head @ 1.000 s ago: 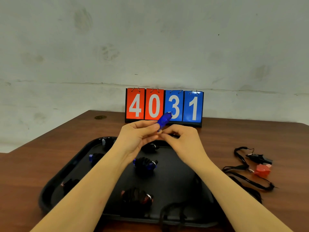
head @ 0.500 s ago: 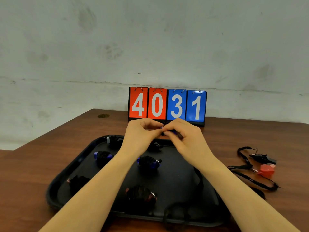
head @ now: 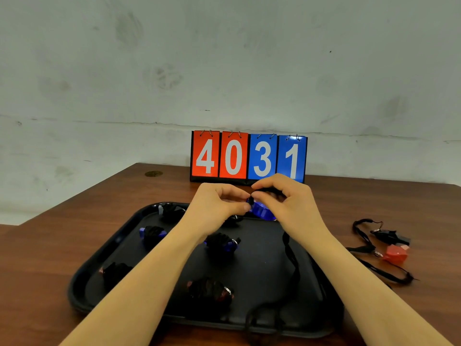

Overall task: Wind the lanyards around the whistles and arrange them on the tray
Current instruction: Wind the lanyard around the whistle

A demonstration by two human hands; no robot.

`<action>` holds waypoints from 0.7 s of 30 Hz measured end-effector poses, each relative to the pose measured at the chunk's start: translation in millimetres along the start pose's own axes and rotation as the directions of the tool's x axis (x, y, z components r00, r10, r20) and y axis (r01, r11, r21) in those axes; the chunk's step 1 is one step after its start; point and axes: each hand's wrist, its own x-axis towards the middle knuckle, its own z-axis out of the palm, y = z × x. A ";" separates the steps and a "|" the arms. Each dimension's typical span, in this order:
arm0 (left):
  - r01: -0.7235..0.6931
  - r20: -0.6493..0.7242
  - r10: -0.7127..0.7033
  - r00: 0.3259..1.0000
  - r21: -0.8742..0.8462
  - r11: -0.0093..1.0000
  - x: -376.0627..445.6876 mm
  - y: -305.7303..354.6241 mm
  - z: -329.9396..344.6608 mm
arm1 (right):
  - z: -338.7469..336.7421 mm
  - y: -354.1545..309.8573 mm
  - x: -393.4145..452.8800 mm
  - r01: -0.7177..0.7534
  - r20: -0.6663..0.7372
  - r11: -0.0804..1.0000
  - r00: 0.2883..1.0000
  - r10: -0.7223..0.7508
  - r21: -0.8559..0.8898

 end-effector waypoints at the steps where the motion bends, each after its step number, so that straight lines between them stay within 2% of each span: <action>1: -0.002 0.007 0.002 1.000 -0.003 1.000 0.2 0.4 -0.6 | -1.9 0.3 0.4 -0.015 0.007 1.000 1.000 0.015 0.013; 9: -0.045 0.059 0.045 0.997 -0.004 0.999 -1.3 4.2 -2.2 | -14.7 1.2 3.6 -0.221 0.073 0.955 0.975 0.210 0.197; 14: -0.118 0.044 0.124 0.991 -0.118 0.986 -5.3 10.2 -1.1 | -23.3 -0.2 6.1 -0.268 0.036 0.912 0.962 0.270 0.310; 17: -0.124 0.001 0.126 0.992 -0.190 0.974 -4.2 10.1 -0.2 | -19.8 -1.6 6.0 -0.293 0.087 0.903 0.956 0.280 0.315; 21: -0.107 -0.131 0.076 0.988 -0.246 0.964 -1.6 9.1 -0.9 | -12.1 -2.4 3.6 -0.313 0.110 0.913 0.949 0.294 0.262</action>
